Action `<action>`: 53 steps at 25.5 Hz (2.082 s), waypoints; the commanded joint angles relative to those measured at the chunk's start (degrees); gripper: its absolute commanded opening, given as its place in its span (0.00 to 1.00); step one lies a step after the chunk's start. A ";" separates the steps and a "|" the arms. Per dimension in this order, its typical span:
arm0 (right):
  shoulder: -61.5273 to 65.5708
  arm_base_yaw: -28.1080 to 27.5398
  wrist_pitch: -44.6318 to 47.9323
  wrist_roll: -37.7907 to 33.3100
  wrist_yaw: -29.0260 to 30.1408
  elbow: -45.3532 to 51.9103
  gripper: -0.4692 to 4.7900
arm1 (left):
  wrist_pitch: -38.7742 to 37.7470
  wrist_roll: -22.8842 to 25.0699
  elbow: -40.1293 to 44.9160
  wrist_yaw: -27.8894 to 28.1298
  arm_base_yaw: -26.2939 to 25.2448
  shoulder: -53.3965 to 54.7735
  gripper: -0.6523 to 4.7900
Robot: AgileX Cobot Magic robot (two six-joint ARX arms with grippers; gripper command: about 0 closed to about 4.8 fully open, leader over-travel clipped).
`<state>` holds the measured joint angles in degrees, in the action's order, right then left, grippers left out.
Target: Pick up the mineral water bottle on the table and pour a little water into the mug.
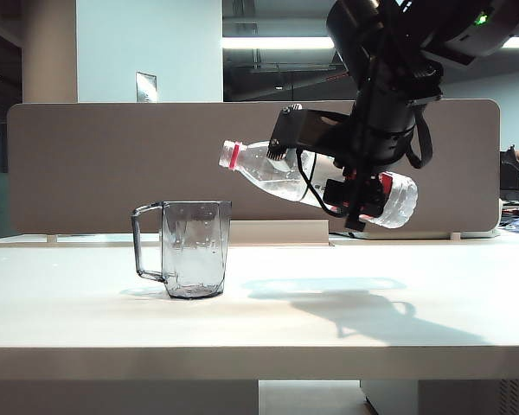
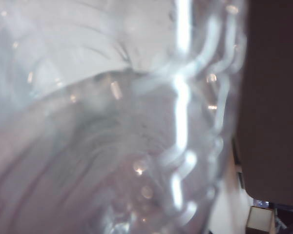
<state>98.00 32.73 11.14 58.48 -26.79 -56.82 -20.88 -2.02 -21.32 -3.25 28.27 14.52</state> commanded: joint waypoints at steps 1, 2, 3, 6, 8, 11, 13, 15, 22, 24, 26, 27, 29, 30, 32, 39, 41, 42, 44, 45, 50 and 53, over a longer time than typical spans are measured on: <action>-0.70 0.13 2.82 4.09 -0.79 -0.57 0.57 | 0.24 0.04 -0.22 -0.02 0.02 0.04 0.11; -0.70 0.13 2.89 5.27 -0.77 -0.57 0.57 | 0.24 0.04 -0.22 -0.02 0.02 0.04 0.11; -0.70 0.13 3.32 6.36 -0.79 -0.57 0.57 | 0.24 0.04 -0.22 -0.02 0.02 0.04 0.11; -0.70 0.13 4.98 8.90 -0.74 -0.57 0.57 | 0.24 0.04 -0.22 -0.02 0.02 0.04 0.11; -0.70 0.13 7.37 11.21 -0.77 -0.57 0.57 | 0.24 0.04 -0.22 -0.02 0.02 0.04 0.11; -0.70 0.13 10.03 13.46 -0.74 -0.57 0.57 | 0.24 0.04 -0.22 -0.02 0.02 0.04 0.11; -0.70 0.13 11.28 14.71 -0.77 -0.57 0.57 | 0.24 0.04 -0.22 -0.02 0.02 0.04 0.11; -0.70 0.13 12.02 16.15 -0.74 -0.59 0.57 | 0.24 0.07 -0.22 -0.02 0.02 0.04 0.11; -0.70 0.13 16.09 21.14 -0.57 -0.59 0.57 | 0.24 0.04 -0.22 -0.02 0.02 0.04 0.11; -0.70 0.13 16.59 21.16 -0.61 -0.59 0.57 | 0.24 0.04 -0.22 -0.02 0.02 0.04 0.11; -0.70 0.13 16.57 21.16 -0.72 -0.59 0.57 | 0.24 0.04 -0.22 -0.02 0.02 0.04 0.11; -0.70 0.13 16.57 21.14 -0.72 -0.59 0.57 | 0.24 0.04 -0.22 -0.02 0.02 0.04 0.11; -0.70 0.13 16.59 21.14 -0.72 -0.59 0.57 | 0.24 0.04 -0.22 -0.02 0.02 0.04 0.11; -0.68 0.13 16.57 21.14 -0.72 -0.59 0.57 | 0.24 0.04 -0.22 -0.02 0.02 0.04 0.11; -0.70 0.13 16.59 21.16 -0.72 -0.59 0.57 | 0.24 0.04 -0.22 -0.02 0.02 0.04 0.11; -0.70 0.13 16.57 21.14 -0.81 -0.59 0.57 | 0.24 0.04 -0.22 -0.02 0.02 0.04 0.11; -0.70 0.13 16.57 21.11 -0.81 -0.59 0.57 | 0.24 0.04 -0.22 -0.02 0.02 0.04 0.11; -0.70 0.13 16.57 21.11 -0.81 -0.59 0.57 | 0.24 0.04 -0.22 -0.02 0.02 0.04 0.11; -0.70 0.13 16.57 21.11 -0.81 -0.59 0.57 | 0.24 0.04 -0.22 -0.02 0.02 0.04 0.11; -0.70 0.13 16.57 21.11 -0.81 -0.59 0.57 | 0.24 0.04 -0.22 -0.02 0.02 0.04 0.11; -0.70 0.13 16.55 21.05 -1.92 -0.57 0.57 | 0.24 0.04 -0.22 -0.02 0.02 0.04 0.11; -0.70 0.13 16.57 21.07 -2.05 -0.57 0.57 | 0.24 0.04 -0.22 -0.02 0.02 0.04 0.11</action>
<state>98.00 32.73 24.58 79.81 -28.45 -56.82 -20.88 -2.02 -21.32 -3.25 28.27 14.52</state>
